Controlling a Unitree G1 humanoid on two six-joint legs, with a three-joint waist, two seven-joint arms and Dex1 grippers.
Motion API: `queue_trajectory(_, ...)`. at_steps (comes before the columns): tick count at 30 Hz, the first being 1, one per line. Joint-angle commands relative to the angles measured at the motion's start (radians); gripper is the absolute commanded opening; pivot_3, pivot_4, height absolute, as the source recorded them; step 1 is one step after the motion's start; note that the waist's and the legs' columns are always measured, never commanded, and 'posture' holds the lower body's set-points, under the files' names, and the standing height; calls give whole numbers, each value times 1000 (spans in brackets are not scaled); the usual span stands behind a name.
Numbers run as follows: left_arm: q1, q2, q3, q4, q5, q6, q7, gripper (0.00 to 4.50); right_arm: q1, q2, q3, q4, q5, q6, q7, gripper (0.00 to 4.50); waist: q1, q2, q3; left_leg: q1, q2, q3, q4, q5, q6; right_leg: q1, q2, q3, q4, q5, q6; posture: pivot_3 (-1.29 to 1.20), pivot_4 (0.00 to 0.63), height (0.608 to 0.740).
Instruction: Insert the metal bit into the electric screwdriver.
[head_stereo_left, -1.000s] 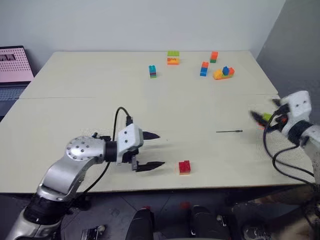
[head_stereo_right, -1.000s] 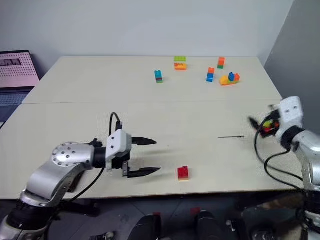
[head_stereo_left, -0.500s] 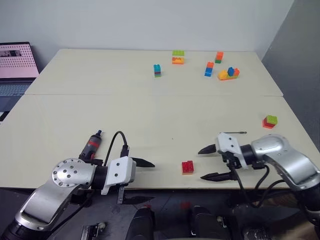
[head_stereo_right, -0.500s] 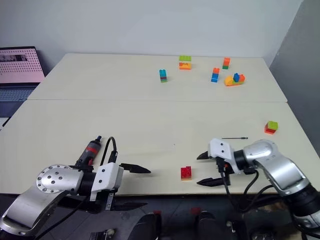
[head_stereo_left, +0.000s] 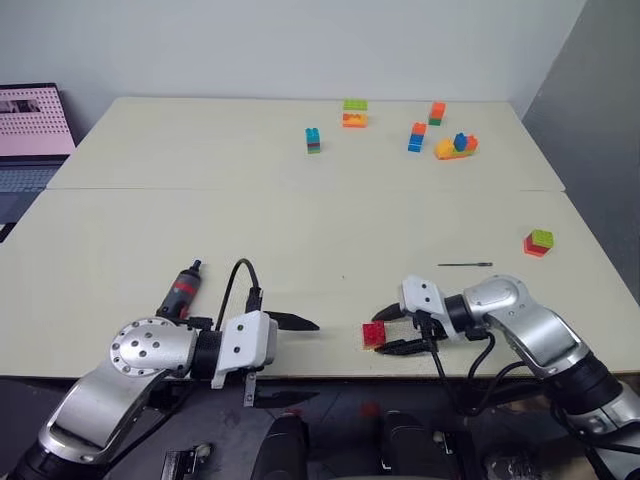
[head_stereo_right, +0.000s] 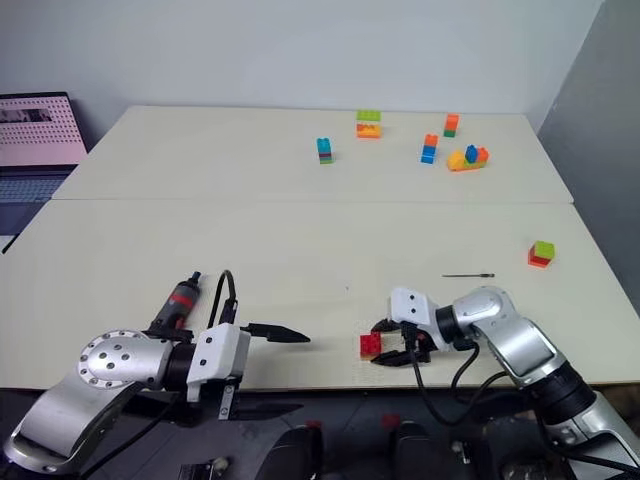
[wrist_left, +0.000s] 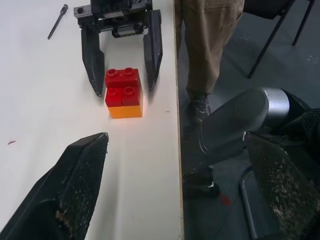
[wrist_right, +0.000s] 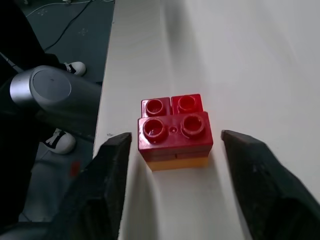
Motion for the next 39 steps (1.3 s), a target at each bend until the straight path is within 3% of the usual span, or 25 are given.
queue_trajectory(1, -14, -15, -1, -32, -21, -3, 11, 4500, 11, 1, -22, -48, -3, -21, -12, 1800, 0, 0, 0, 0, 0, 0, 0, 0, 0, 0, 0, 0, 0, 0, 0, 0, 150, 740)
queue_trajectory(3, -23, -21, -1, -32, -37, 8, 11, 4500, 23, -3, -31, -64, -7, -27, -24, 1464, 0, 0, 0, 0, 0, 0, 0, 0, 0, 0, 0, 0, 0, 0, 0, 0, 150, 740)
queue_trajectory(7, -48, -40, -4, -35, -69, 34, 18, 4500, 62, -24, -93, -112, 13, -9, -65, 1464, 2, 0, 0, 0, 0, 0, 0, 0, 0, 0, 0, 0, 0, 0, 0, 0, 150, 740)
queue_trajectory(12, -147, -94, -37, -6, -103, 113, 52, 4500, 217, -59, -363, -171, 71, 93, -227, 1464, 14, -1, -1, 0, 0, 0, 1, 0, 0, 1, 0, 0, 0, 0, 1, 0, 150, 740)
queue_trajectory(16, -274, -166, -88, 46, -129, 197, 73, 4500, 336, -8, -655, -156, 85, 205, -457, 1464, 28, -1, -1, 0, -1, 0, 2, 0, 0, 2, 0, 0, 0, 1, 1, 0, 150, 740)
queue_trajectory(19, -324, -197, -106, 74, -120, 205, 71, 4500, 353, 10, -721, -166, 99, 256, -522, 1464, 23, -1, -1, 0, -1, 0, 3, 0, 0, 3, 0, 1, 0, 1, 2, 0, 150, 740)
queue_trajectory(23, -405, -286, -159, 126, -95, 181, 85, 4500, 354, 73, -848, -64, 40, 299, -733, 1464, 15, -1, -1, 1, -1, 0, 2, 0, 0, 3, 1, 1, 0, 1, 2, 0, 150, 740)
queue_trajectory(34, -437, -377, -221, 175, -39, 121, 97, 4500, 209, 135, -875, 198, 22, 262, -915, 1464, -2, -1, -2, 3, -1, 1, 3, 0, 1, 6, 1, 4, 0, 2, 2, 0, 150, 740)
queue_trajectory(36, -436, -377, -212, 178, -31, 135, 119, 4500, 209, 132, -867, 195, 28, 264, -916, 2172, -2, -1, -2, 3, -1, 1, 3, 1, 1, 6, 1, 4, 0, 2, 2, 0, 150, 740)
queue_trajectory(39, -433, -356, -203, 178, -14, 157, 142, 4500, 223, 127, -859, 170, 35, 255, -911, 2895, -2, 0, -2, 3, -2, 1, 2, 1, 1, 6, 1, 4, -1, 2, 2, 0, 150, 740)
